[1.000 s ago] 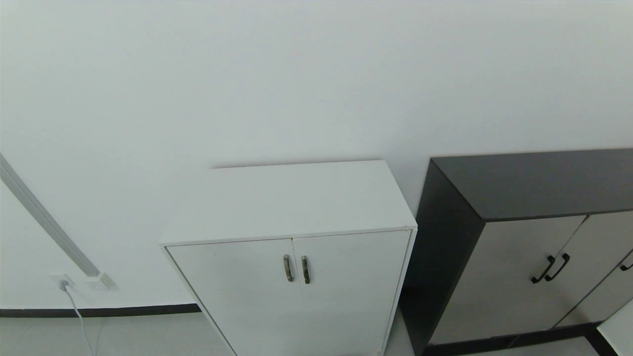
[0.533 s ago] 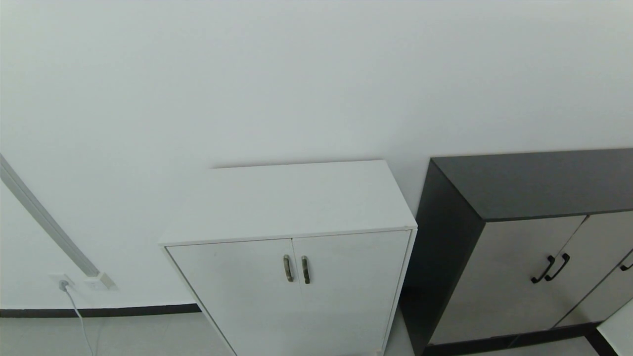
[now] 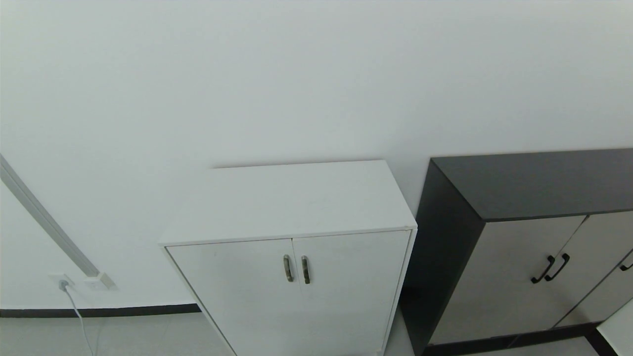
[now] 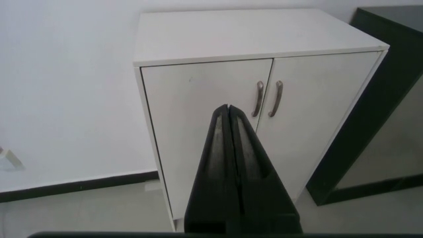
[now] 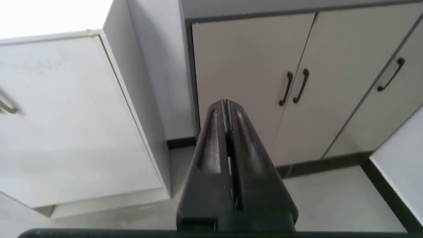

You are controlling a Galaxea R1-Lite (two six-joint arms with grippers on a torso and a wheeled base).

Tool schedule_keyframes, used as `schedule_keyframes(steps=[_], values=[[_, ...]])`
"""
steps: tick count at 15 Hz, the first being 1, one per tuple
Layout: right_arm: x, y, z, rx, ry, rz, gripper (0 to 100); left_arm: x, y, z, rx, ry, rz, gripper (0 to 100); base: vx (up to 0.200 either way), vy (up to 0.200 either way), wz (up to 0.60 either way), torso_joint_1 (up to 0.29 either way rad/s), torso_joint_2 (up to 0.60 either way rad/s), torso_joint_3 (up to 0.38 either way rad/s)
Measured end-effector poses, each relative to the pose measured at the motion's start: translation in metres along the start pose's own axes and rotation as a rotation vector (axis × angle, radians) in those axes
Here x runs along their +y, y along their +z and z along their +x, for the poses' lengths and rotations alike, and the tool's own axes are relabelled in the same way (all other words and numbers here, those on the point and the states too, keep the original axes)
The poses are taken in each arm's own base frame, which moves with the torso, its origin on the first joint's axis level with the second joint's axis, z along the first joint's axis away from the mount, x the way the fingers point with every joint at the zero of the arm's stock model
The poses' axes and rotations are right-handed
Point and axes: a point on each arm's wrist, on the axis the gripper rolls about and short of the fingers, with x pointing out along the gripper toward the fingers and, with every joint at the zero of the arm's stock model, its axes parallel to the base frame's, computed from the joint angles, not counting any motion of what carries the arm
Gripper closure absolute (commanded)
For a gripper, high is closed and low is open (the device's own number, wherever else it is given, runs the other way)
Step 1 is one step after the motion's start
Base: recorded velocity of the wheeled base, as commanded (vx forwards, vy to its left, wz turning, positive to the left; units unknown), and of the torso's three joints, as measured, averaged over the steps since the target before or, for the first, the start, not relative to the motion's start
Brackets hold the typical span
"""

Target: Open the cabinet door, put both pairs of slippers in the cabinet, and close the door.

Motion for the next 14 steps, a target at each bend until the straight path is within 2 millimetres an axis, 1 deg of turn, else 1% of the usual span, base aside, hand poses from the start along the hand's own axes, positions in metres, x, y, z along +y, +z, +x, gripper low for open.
schedule_keyframes(steps=[2, 4, 6, 8, 14], values=[[0.0006, -0.0007, -0.0023, -0.031, 0.080, 0.000, 100, 0.0000, 0.0002, -0.0001, 0.000, 0.000, 0.001, 100, 0.000, 0.000, 0.00, 0.000, 0.00, 0.000], [0.0005, -0.0013, -0.0038, -0.052, 0.093, 0.000, 100, 0.0000, 0.0002, -0.0001, 0.000, 0.000, 0.000, 100, 0.000, 0.000, 0.00, 0.000, 0.00, 0.000], [-0.0005, -0.0014, -0.0047, -0.066, 0.049, 0.026, 100, 0.0000, 0.0002, -0.0001, 0.000, 0.000, 0.005, 100, 0.000, 0.000, 0.00, 0.000, 0.00, 0.000], [-0.0019, -0.0010, -0.0051, -0.077, -0.005, 0.088, 100, 0.0000, 0.0002, -0.0001, 0.000, 0.000, 0.005, 100, 0.000, 0.000, 0.00, 0.000, 0.00, 0.000], [-0.0018, -0.0010, -0.0053, -0.080, -0.006, 0.082, 100, 0.0000, -0.0001, 0.0000, 0.000, 0.000, 0.006, 100, 0.000, 0.000, 0.00, 0.000, 0.00, 0.000]])
